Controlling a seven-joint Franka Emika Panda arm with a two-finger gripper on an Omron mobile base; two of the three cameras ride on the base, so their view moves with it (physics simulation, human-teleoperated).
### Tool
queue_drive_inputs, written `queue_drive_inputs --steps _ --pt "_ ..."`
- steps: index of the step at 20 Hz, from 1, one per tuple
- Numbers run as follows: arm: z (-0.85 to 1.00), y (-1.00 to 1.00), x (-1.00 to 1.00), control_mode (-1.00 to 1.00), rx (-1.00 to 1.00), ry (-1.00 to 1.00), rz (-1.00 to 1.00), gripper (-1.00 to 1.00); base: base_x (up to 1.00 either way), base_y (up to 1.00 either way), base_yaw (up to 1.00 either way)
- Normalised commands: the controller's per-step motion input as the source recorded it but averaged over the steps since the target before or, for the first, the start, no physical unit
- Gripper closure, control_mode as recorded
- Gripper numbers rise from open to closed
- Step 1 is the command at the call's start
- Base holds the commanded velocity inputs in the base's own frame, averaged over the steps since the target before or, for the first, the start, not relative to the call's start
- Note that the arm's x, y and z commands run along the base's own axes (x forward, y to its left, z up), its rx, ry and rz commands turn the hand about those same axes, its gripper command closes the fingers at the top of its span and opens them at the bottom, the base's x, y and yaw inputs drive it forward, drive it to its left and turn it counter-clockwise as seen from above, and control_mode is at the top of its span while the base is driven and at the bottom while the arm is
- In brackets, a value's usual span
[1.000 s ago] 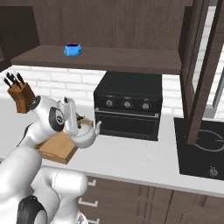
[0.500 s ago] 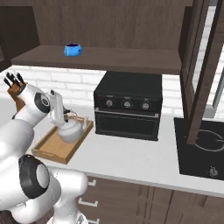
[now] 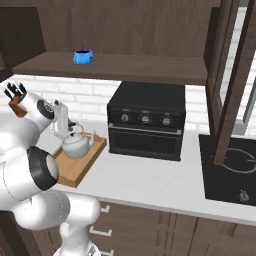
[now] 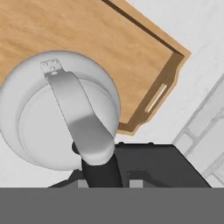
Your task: Pick the kettle from the counter and place it on the tray. Then pick the mug from the cabinet and place it on the tray. Then close the cabinet doors.
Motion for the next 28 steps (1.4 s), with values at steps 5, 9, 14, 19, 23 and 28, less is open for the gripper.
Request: queue_drive_inputs --steps 5,9,14,19,23,28 --pt "-0.16 0.09 0.34 -1.0 0.02 0.0 0.0 1.0 0.0 0.0 0.0" --pt "-0.29 0.02 0.27 -1.0 0.02 0.0 0.0 1.0 0.0 0.0 0.0" --pt "-0.28 0.0 0.24 -1.0 0.06 0.0 0.0 1.0 0.0 0.0 0.0" --pt "-0.16 0.0 0.31 -1.0 0.06 0.0 0.0 1.0 0.0 0.0 0.0" --pt "-0.2 0.0 0.29 -1.0 0.01 0.0 -0.01 1.0 0.0 0.0 0.0" --pt "-0.31 -0.11 0.06 -1.0 0.0 0.0 0.0 1.0 0.0 0.0 0.0"
